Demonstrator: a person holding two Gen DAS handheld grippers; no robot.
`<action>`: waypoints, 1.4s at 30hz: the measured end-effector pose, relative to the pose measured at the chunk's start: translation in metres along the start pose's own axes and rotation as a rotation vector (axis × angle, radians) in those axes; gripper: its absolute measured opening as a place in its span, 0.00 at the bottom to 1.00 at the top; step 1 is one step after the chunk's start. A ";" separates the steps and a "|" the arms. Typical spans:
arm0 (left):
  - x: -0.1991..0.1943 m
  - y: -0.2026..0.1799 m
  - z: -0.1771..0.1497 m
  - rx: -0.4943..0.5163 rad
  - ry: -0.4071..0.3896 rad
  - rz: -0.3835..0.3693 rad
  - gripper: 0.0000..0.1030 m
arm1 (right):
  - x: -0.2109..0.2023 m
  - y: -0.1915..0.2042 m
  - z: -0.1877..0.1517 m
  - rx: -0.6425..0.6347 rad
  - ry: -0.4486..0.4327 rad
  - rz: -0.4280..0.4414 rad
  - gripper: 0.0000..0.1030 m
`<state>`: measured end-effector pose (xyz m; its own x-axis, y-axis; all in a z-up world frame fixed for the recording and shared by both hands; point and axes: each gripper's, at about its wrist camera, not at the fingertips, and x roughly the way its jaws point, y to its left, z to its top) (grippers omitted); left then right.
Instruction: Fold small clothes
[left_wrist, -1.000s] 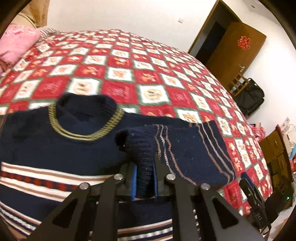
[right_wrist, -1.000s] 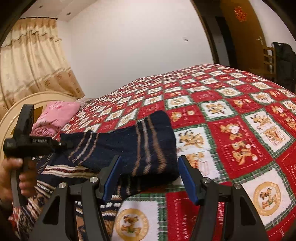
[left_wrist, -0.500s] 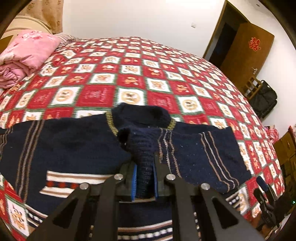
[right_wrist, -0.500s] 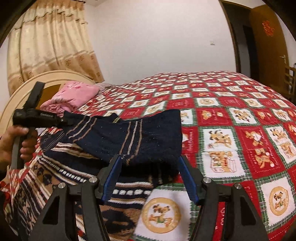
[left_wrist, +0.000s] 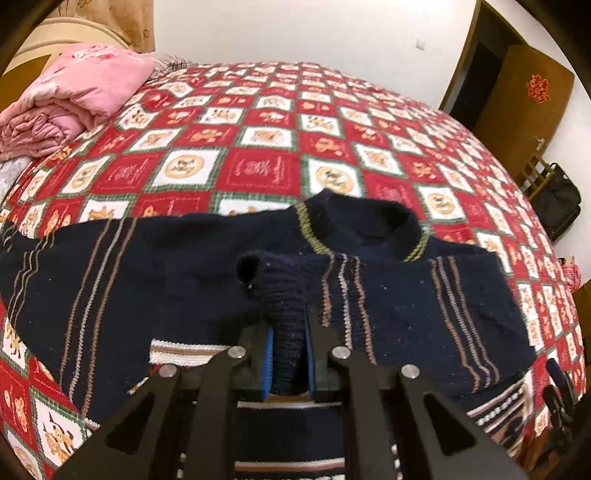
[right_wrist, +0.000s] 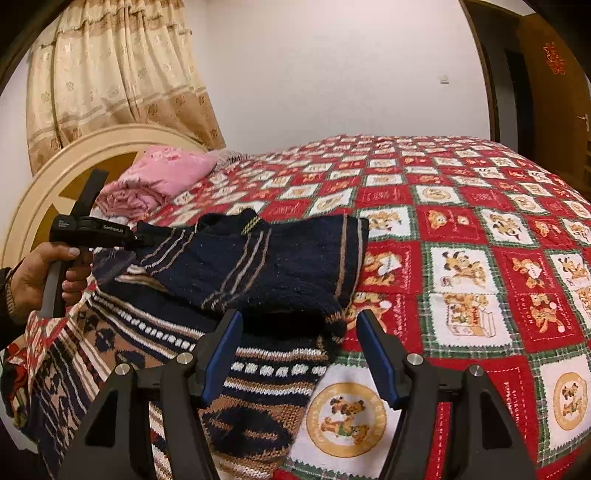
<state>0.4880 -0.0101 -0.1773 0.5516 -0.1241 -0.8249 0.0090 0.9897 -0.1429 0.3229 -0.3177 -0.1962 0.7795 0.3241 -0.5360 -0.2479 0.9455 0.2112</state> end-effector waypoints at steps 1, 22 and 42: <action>0.003 0.001 -0.001 -0.002 0.007 0.001 0.14 | 0.001 0.001 0.001 0.003 0.003 0.005 0.63; 0.003 0.029 -0.042 0.161 -0.021 0.206 0.63 | 0.043 0.065 0.026 -0.178 0.225 -0.123 0.64; -0.006 0.034 -0.074 0.075 -0.032 0.118 0.70 | 0.121 0.114 0.034 -0.058 0.320 -0.219 0.64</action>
<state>0.4235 0.0190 -0.2178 0.5784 -0.0058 -0.8157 0.0044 1.0000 -0.0040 0.4087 -0.1719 -0.2097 0.6011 0.0991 -0.7930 -0.1348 0.9906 0.0217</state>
